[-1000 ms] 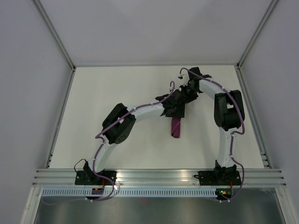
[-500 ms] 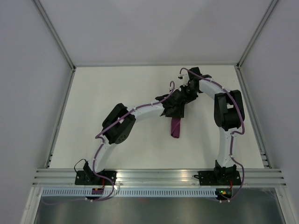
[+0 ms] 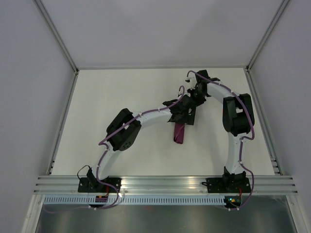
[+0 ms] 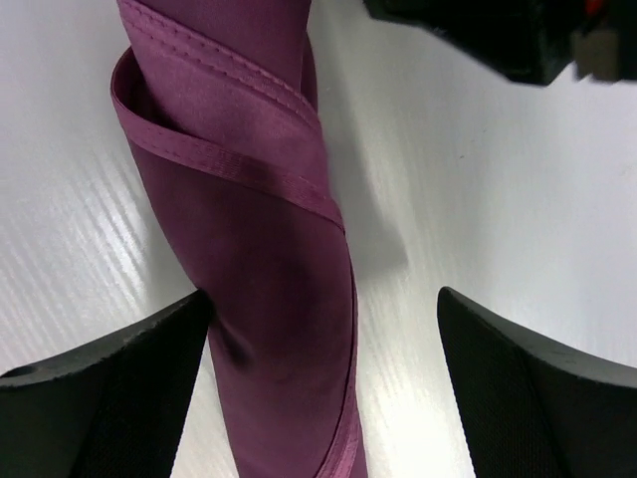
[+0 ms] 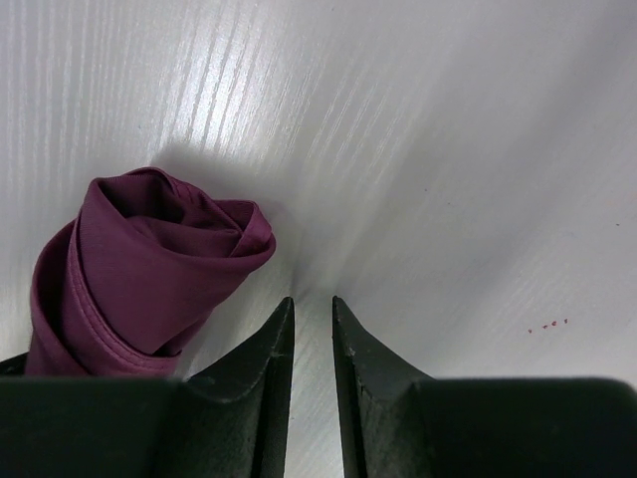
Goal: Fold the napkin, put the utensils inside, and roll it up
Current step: Roll the napkin with the utensil
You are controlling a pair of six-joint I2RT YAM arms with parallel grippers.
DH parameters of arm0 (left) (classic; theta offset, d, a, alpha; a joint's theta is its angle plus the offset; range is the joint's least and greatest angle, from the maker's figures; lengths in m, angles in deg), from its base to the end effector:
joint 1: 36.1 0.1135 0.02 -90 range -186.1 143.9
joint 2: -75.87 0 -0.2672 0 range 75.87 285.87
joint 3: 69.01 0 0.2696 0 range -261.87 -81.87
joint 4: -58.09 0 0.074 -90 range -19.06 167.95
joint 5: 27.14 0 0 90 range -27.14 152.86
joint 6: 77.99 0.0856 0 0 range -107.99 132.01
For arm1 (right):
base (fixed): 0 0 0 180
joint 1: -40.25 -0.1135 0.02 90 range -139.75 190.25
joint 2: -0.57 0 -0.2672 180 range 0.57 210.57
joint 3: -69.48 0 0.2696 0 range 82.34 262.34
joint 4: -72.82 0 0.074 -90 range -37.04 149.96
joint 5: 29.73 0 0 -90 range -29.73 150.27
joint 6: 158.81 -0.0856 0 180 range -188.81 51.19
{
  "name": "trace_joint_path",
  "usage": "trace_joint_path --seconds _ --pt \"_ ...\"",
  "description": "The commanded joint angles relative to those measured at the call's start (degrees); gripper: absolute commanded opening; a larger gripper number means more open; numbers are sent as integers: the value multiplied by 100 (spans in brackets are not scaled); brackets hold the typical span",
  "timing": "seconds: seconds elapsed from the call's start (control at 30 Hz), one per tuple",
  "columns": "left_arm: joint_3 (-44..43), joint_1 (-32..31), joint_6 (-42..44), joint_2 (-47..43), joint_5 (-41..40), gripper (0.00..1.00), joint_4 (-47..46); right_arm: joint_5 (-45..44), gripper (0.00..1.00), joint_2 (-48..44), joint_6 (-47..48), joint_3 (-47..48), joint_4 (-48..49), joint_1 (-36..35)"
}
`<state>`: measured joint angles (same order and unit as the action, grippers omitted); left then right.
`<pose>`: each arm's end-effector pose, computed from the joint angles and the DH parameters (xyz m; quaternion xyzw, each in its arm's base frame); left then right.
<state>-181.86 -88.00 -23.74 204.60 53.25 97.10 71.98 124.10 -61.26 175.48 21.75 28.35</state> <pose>0.3430 -0.4142 0.1186 0.1084 0.9442 -0.1505 0.2721 0.4683 0.1164 0.1081 -0.1838 0.9602 0.1072 0.1808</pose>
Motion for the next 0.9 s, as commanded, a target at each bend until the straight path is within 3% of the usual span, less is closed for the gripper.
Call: trace_joint_path --seconds 0.0,0.53,0.7,0.87 --pt "-3 -48 287 -129 -120 99 531 -133 28 -21 -61 -42 -169 -32" --pt "-82 -92 437 -471 -410 100 567 -160 29 -144 -34 -24 -195 3" --pt "-188 -22 717 -848 -384 100 514 -2 35 -232 -96 46 -230 118" --pt "-22 101 947 -1533 -270 100 365 357 50 -513 -201 125 -248 434"
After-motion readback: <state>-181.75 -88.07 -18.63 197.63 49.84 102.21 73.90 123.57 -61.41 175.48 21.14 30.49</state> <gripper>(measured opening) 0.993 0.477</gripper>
